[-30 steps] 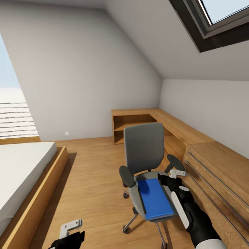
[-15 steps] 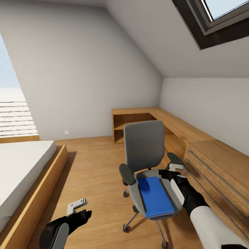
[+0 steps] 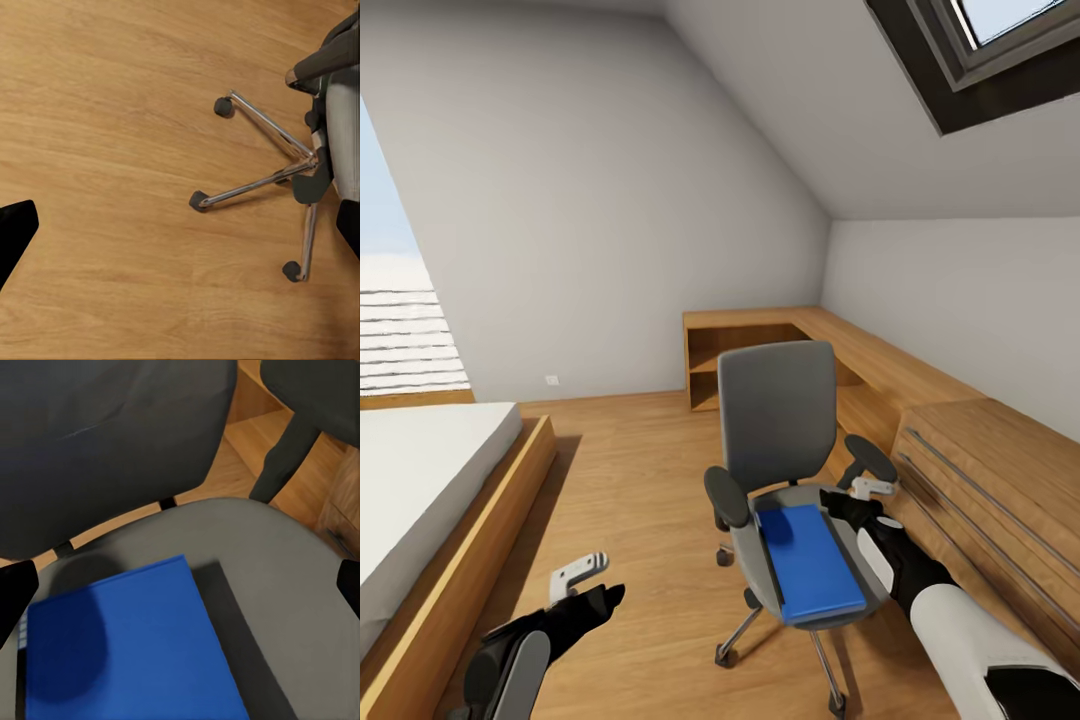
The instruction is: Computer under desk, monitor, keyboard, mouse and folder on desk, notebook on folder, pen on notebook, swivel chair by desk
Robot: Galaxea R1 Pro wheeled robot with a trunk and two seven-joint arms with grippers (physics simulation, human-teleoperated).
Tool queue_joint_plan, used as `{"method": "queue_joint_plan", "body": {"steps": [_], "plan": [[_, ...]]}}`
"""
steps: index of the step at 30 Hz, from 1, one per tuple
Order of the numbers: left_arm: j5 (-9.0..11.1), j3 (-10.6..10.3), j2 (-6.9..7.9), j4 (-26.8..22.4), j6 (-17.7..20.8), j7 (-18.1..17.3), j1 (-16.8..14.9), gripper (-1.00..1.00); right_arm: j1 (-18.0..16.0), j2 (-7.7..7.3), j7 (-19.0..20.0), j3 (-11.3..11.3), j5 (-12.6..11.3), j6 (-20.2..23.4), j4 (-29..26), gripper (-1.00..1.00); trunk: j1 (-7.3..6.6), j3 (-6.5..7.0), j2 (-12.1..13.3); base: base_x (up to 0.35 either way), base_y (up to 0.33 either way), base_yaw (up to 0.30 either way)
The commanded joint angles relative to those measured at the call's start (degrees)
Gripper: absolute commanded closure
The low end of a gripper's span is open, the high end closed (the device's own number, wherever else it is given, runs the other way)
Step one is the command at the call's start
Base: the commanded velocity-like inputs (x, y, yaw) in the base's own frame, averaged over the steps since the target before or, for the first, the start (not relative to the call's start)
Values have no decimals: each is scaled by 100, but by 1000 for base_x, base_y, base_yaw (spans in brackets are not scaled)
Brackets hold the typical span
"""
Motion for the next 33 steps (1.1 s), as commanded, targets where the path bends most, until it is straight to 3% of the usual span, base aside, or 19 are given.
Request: {"method": "queue_joint_plan", "body": {"steps": [1, 5, 18, 33], "plan": [[62, -8, -6, -38, -81, 42, 2, -100, 3, -10, -25, 15, -40, 15, -29, -100, 22, -25, -45, 0, 0, 0], [63, -32, 4, -66, -290, 45, 9, -100, 6, -14, -23, 13, -40, 0, -44, -100, 110, -96, -205, 0, 0, 0], [55, -29, 17, -37, -335, 47, 11, -100, 8, -5, -19, 10, -60, 24, -16, -100, 110, -96, -205, 4, 0, 0], [54, -14, 69, -35, -341, 46, 11, -100, 8, -2, -18, 17, -67, 47, 10, -100, 110, -96, -205, 124, 0, 0]]}}
